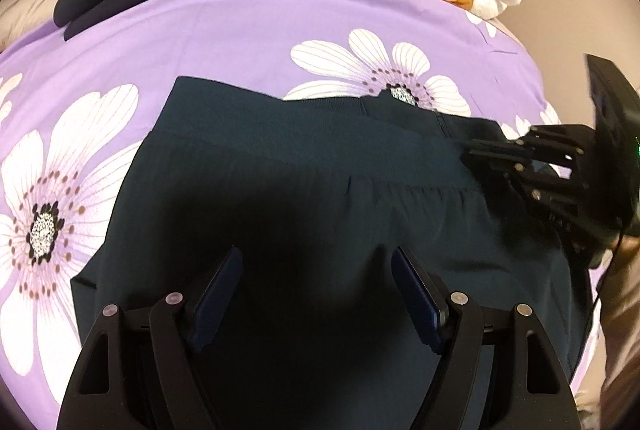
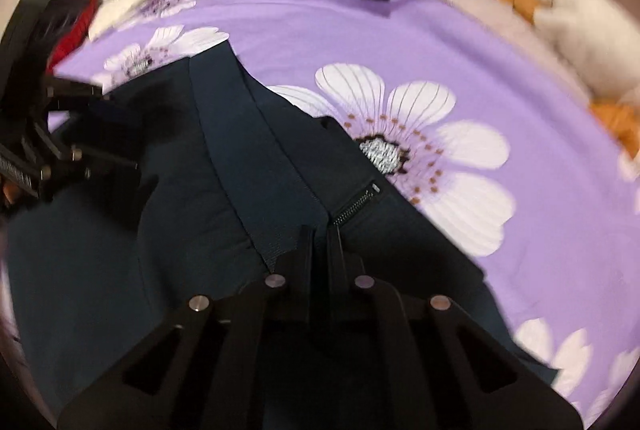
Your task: Fold large clothes
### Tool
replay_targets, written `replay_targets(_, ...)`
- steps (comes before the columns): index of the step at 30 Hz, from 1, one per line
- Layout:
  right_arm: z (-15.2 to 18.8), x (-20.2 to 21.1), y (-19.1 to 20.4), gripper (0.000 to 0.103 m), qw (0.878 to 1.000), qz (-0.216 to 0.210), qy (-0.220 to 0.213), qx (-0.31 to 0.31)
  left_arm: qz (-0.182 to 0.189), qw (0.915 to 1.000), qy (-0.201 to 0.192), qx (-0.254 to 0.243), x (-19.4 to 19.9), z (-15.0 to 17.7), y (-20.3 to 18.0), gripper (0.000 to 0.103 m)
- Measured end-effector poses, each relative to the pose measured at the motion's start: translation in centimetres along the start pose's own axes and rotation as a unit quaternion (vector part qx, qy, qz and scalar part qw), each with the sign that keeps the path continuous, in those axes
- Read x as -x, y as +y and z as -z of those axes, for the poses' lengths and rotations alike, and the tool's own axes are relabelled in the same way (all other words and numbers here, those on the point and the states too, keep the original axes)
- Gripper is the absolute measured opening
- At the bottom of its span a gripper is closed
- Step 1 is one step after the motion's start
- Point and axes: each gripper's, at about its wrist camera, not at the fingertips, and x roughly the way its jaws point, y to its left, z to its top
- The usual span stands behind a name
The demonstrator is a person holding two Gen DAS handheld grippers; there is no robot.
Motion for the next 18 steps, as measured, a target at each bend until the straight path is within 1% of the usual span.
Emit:
replay_targets(2,-0.6,0.1,0.4,0.005,0.998,0.054,-0.011,0.018,0.0,0.9999,-0.006,0.009,-0.1,-0.4,0.0,0.076)
replay_targets(4,-1.5,0.1,-0.5,0.005,0.997,0.078,-0.023,0.002,-0.002,0.9998,-0.012,0.018,-0.2,-1.1,0.1,0.076)
replay_targets(5,-1.8,-0.2,-0.9,0.005,0.996,0.081,-0.023,-0.007,-0.005,0.9997,-0.014,0.018,-0.4,-1.5,0.1,0.076)
replay_targets(8,-1.9,-1.8,-1.4,0.005,0.997,0.08,-0.009,-0.019,-0.013,0.9995,-0.012,0.026,-1.2,-2.3,0.4,0.076)
replay_targets(9,-1.8,-2.5,-1.5,0.005,0.997,0.072,0.0,-0.029,-0.014,0.9995,-0.014,0.025,-1.3,-2.4,0.5,0.076)
replay_targets(10,-1.6,-2.7,-1.7,0.006,0.997,0.069,-0.002,-0.036,-0.018,0.9994,-0.017,0.024,-1.3,-2.5,0.6,0.076)
replay_targets(12,-1.3,-2.3,-2.1,0.008,0.997,0.056,-0.013,-0.059,-0.031,0.999,-0.02,0.025,-1.3,-2.7,0.8,0.076)
replay_targets(13,-1.1,-1.8,-2.8,0.012,0.995,0.045,-0.021,-0.081,-0.036,0.9987,-0.022,0.029,-1.2,-2.8,1.0,0.076)
replay_targets(14,-1.0,-1.2,-3.3,0.016,0.994,0.041,-0.03,-0.101,-0.039,0.9984,-0.024,0.034,-1.0,-2.9,1.2,0.076)
replay_targets(15,-0.8,-0.5,-3.8,0.025,0.991,0.039,-0.039,-0.119,-0.04,0.9981,-0.026,0.038,-0.8,-2.9,1.3,0.076)
replay_targets(16,-0.5,0.7,-4.3,0.027,0.988,0.037,-0.056,-0.137,-0.039,0.9979,-0.029,0.042,-0.4,-2.9,1.6,0.076)
replay_targets(18,0.6,3.3,-5.1,0.025,0.982,0.044,-0.082,-0.162,-0.04,0.9977,-0.032,0.044,0.4,-2.4,1.8,0.076)
